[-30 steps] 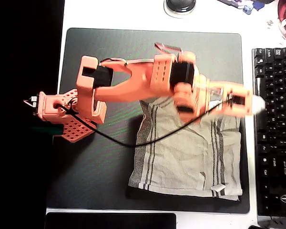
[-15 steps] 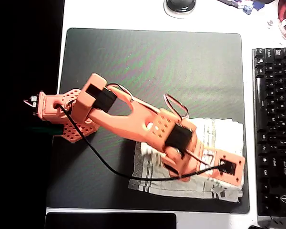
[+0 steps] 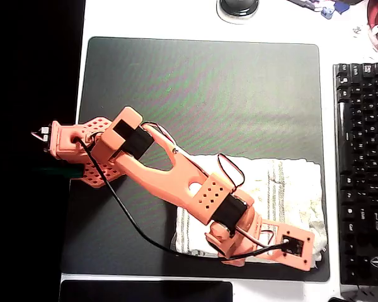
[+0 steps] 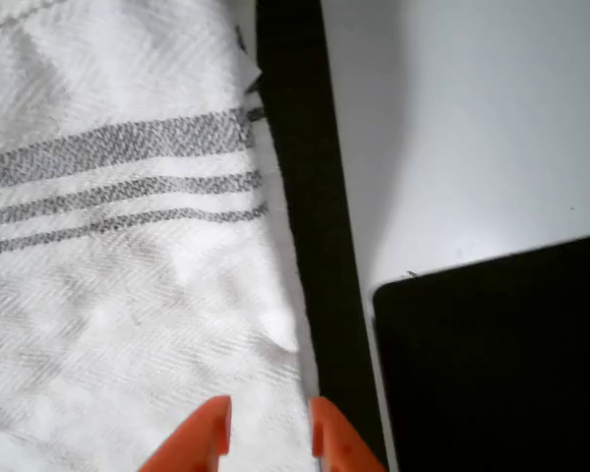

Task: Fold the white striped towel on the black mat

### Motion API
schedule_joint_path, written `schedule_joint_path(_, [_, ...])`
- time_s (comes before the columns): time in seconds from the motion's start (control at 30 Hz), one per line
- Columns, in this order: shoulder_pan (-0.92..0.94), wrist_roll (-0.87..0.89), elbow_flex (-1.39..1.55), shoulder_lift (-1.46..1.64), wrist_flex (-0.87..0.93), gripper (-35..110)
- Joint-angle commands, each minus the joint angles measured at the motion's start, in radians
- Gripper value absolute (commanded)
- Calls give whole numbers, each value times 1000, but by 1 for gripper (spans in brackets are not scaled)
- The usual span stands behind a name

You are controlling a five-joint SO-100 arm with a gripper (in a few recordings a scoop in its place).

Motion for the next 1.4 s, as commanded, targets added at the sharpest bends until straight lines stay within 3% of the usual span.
schedule_joint_path(0.0, [6, -14, 26, 123, 29, 11])
schedule_joint_path(0.43, [-112, 40, 376, 626, 101, 10])
schedule_joint_path(0.83, [-434, 183, 950, 1186, -34, 11])
schedule_joint_path(1.37, [-629, 284, 1479, 1775, -32, 5])
